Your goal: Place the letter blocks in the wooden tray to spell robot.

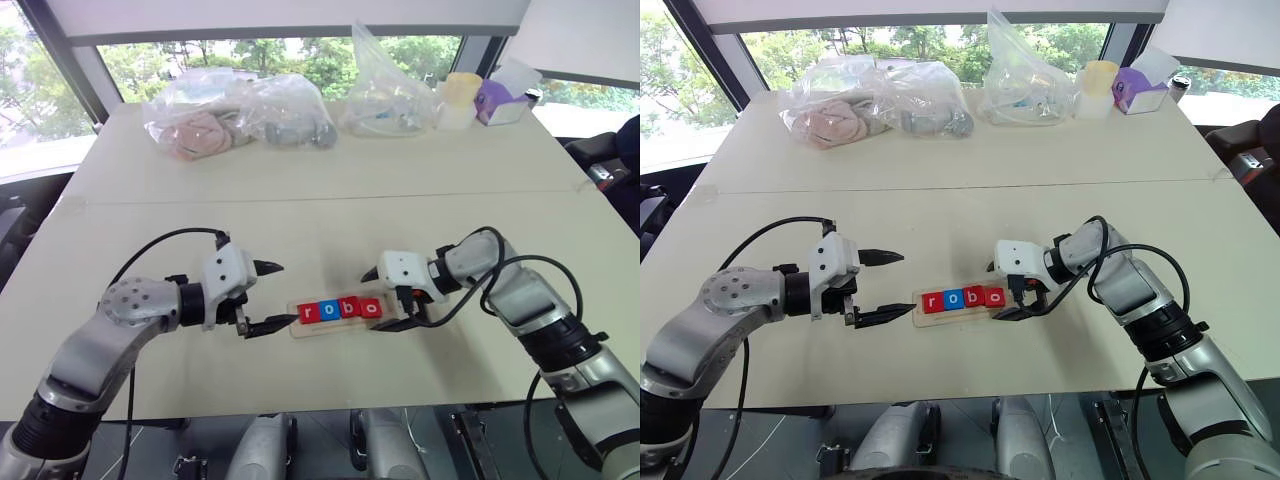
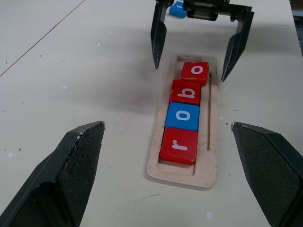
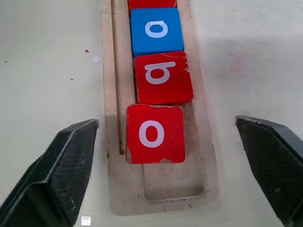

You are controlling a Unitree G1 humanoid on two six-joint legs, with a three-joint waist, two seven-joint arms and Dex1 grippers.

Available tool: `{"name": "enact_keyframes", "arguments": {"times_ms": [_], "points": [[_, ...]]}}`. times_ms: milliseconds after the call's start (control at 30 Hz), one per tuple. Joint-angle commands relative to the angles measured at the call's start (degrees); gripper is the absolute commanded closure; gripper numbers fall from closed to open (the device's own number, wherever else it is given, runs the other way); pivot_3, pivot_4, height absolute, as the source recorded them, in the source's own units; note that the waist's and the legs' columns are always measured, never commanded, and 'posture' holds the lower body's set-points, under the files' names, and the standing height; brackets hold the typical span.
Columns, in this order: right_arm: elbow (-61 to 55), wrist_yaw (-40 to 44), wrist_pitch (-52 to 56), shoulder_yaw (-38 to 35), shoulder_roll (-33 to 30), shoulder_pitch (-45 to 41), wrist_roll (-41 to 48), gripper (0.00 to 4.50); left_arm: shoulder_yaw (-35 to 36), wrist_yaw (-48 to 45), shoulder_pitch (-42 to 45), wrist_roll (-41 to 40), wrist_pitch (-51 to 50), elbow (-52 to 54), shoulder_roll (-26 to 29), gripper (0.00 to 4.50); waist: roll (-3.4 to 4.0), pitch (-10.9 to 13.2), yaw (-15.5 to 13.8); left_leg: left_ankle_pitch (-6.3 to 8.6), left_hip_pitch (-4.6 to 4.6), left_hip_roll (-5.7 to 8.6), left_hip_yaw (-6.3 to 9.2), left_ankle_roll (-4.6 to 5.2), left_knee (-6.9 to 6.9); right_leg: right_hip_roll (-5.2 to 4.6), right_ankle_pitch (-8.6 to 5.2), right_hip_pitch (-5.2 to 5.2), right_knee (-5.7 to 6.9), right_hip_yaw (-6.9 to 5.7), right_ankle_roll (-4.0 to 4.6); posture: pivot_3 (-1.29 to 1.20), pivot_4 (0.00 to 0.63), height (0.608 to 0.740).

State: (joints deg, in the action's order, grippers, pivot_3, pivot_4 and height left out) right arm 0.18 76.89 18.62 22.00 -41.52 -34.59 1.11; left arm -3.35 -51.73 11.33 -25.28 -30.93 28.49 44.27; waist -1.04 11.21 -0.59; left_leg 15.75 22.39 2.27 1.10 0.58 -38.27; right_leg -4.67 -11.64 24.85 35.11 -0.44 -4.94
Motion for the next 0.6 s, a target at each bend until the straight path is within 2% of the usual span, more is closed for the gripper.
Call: {"name": "enact_keyframes", "arguments": {"times_ms": [33,133,267,600], "points": [[-1.8,-0.9,2.0,-3.2,0.7,-2.2,2.6,0.06,0.3,0.2,0.7,0.3,0.9,0.9,-0.2,0.0,0.0,0.0,0.0,0.0,0.0,0.0,0.0,0.0,0.0,0.0,0.0,0.0,0.0,0.0,0.0,0.0,0.15,0.725],[-0.5,-3.0,2.8,-4.8,0.9,-3.3,2.8,0.06,0.3,0.1,0.7,0.3,0.9,0.9,-0.4,0.0,0.0,0.0,0.1,0.0,0.0,0.0,0.0,0.0,0.0,0.0,0.0,0.01,0.0,0.01,0.02,0.0,0.15,0.725],[-0.9,-1.9,2.2,-4.3,-1.7,-0.9,2.4,0.06,0.0,0.1,0.9,0.7,1.0,0.6,-0.8,0.0,0.0,0.0,-0.2,0.0,0.01,0.0,0.02,0.0,0.0,-0.01,0.0,0.0,-0.01,0.0,0.0,0.0,0.15,0.725],[-2.7,-1.4,3.4,-4.0,-2.5,1.0,3.1,0.06,-0.1,-0.3,1.2,1.0,1.0,0.4,-1.1,0.0,0.0,0.0,0.0,0.0,-0.01,-0.01,0.0,0.0,0.0,0.01,-0.02,0.0,0.02,0.03,0.04,0.0,0.15,0.725]]}}
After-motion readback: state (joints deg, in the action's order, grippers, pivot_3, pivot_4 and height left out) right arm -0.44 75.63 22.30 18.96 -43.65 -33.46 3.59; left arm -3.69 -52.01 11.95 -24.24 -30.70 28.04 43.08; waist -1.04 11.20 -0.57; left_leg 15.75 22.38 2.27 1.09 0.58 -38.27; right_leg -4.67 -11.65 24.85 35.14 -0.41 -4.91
